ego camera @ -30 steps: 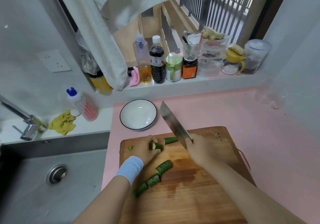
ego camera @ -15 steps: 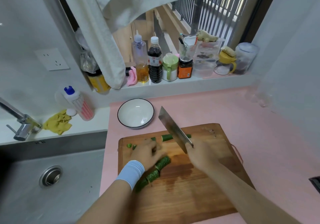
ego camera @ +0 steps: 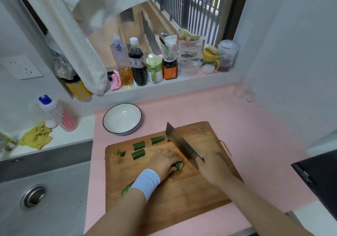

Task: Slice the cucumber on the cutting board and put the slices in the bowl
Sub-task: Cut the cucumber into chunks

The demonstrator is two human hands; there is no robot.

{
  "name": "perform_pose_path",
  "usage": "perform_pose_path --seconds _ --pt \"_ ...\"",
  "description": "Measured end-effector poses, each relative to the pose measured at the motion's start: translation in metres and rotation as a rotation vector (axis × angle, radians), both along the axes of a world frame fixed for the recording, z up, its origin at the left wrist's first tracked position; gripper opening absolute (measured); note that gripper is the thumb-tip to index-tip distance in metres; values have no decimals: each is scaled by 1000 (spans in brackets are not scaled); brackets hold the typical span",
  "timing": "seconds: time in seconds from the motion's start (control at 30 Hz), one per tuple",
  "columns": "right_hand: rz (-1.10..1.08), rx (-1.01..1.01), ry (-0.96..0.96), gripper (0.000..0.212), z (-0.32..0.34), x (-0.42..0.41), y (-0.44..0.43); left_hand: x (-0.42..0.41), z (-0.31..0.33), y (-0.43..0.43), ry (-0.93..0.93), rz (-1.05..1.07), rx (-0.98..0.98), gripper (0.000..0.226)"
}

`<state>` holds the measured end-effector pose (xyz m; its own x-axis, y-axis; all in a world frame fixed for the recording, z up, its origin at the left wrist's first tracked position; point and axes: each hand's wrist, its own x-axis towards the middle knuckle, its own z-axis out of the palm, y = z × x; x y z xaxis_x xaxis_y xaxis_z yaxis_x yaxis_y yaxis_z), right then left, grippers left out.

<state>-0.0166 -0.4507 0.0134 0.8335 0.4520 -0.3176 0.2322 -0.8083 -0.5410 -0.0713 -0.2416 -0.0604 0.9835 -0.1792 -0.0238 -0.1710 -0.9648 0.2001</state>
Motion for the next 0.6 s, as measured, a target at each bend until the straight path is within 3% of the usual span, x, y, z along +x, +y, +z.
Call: perform_pose_path --seconds 0.13,0.23,0.33,0.53,0.6 --pt "8 -10 28 31 -5 -3 -14 -8 -11 -11 -133 20 -64 27" --pt "24 -10 56 30 -9 -5 -20 -20 -25 -15 -303 130 -134 16" --pt "45 -9 69 31 -11 -6 -21 -32 -36 -19 -344 252 -259 3" --pt "111 -31 86 34 -8 -5 -18 -38 -40 -31 -357 337 -332 29" --pt "129 -54 72 34 -6 -5 -16 -36 -39 -33 -372 344 -344 27"
